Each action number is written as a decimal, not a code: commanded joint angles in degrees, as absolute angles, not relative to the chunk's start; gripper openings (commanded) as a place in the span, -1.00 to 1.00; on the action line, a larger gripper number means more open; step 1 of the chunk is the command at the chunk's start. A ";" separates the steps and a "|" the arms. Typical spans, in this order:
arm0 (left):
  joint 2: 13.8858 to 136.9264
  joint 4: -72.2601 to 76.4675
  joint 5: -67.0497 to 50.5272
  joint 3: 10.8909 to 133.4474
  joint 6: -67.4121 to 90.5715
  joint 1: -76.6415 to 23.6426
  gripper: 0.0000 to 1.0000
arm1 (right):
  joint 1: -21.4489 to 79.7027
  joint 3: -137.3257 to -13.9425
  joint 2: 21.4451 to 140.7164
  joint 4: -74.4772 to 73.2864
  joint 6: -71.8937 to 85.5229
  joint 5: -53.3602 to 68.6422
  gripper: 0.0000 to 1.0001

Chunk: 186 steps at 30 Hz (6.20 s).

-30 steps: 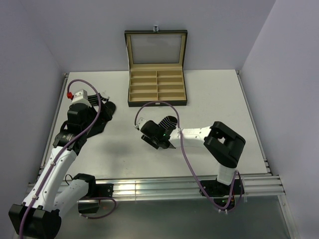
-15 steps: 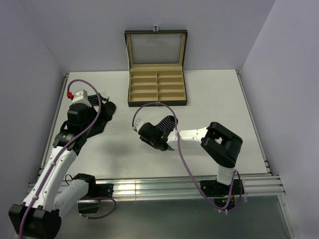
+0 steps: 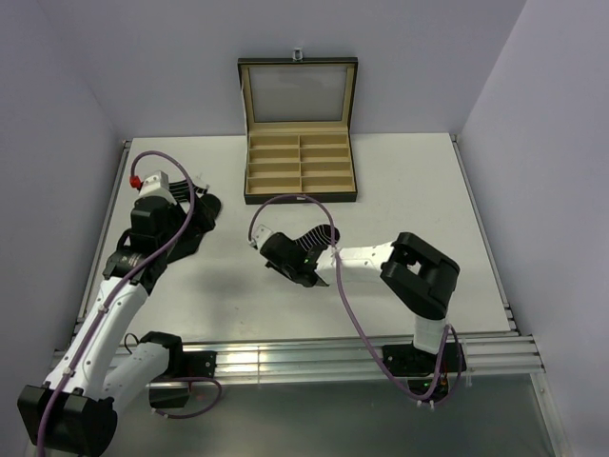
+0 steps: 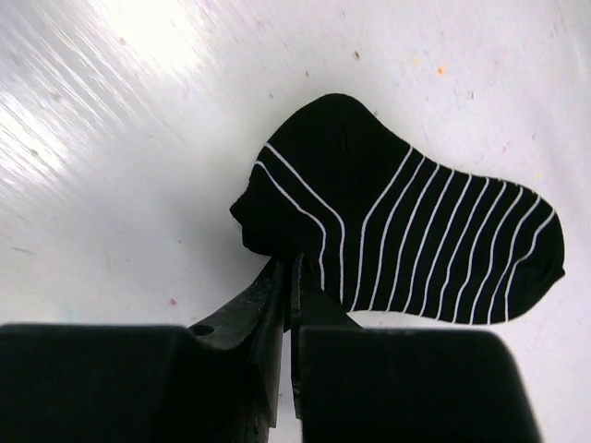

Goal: Roll the socks
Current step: Roll the sock at the center of the board.

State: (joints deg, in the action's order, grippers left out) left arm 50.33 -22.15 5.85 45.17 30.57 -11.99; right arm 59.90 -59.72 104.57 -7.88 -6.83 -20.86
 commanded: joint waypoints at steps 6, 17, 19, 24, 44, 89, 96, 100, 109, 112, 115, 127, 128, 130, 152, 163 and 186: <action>52.12 -21.97 3.52 45.88 31.73 -12.74 0.99 | 58.80 -65.04 106.52 -6.50 -0.09 -13.37 -1.00; 55.02 -17.15 1.59 40.44 41.48 -21.44 0.93 | 48.35 -67.67 106.70 -8.79 10.01 10.51 -1.00; 55.63 -13.64 1.23 37.81 44.02 -23.63 0.93 | 45.55 -68.03 107.40 -8.96 12.11 14.48 -1.00; 58.09 -7.04 1.58 33.75 47.81 -27.94 0.92 | 39.56 -69.08 110.20 -8.34 15.47 28.63 -1.00; 72.77 2.02 4.84 34.19 51.68 -33.57 0.41 | 32.61 -73.21 119.26 -10.46 24.78 44.29 -1.00; 94.30 3.34 5.53 43.59 52.12 -34.89 -0.21 | 32.08 -74.53 121.46 -10.46 26.72 44.74 -1.00; 96.94 -2.00 8.17 46.14 54.22 -34.80 -0.22 | 32.08 -74.79 121.38 -10.81 26.81 44.47 -0.99; 97.73 -4.83 9.84 47.28 55.37 -34.80 -0.28 | 31.99 -74.62 120.85 -10.81 26.98 44.03 -0.91; 99.40 -7.73 11.34 48.52 57.13 -34.80 -0.42 | 32.08 -74.09 117.61 -11.51 26.98 40.35 -0.52; 100.02 -8.61 11.77 49.04 57.48 -34.89 -0.43 | 32.08 -73.74 115.93 -12.13 26.46 38.24 -0.39; 100.46 -9.05 11.78 49.31 57.66 -34.98 -0.46 | 32.17 -72.43 112.77 -11.78 26.10 35.34 -0.29; 101.08 -9.32 10.90 49.83 57.57 -35.24 -0.47 | 39.80 -59.42 97.31 -0.18 17.50 11.82 -0.19; 100.99 -9.06 10.90 49.66 57.66 -35.24 -0.47 | 40.68 -57.41 96.86 2.43 16.10 9.95 -0.19; 100.72 -8.79 10.64 49.22 57.66 -35.24 -0.46 | 43.06 -55.82 96.07 5.44 14.51 6.00 -0.19; 100.90 -8.70 9.14 48.96 57.92 -35.24 -0.46 | 51.68 -54.84 101.95 10.02 7.56 -2.11 -0.16; 101.25 -8.79 8.09 49.13 58.36 -35.24 -0.46 | 53.52 -55.46 105.82 9.23 7.30 -6.76 -0.32; 82.71 -1.68 11.52 36.83 61.62 -35.24 0.25 | 39.48 -56.96 104.85 5.45 24.42 23.54 -1.00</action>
State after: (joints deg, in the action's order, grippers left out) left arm 86.48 -2.20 10.55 39.22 61.36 -34.98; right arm 42.65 -56.23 104.97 4.67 19.33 14.70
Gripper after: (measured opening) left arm 0.621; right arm 0.020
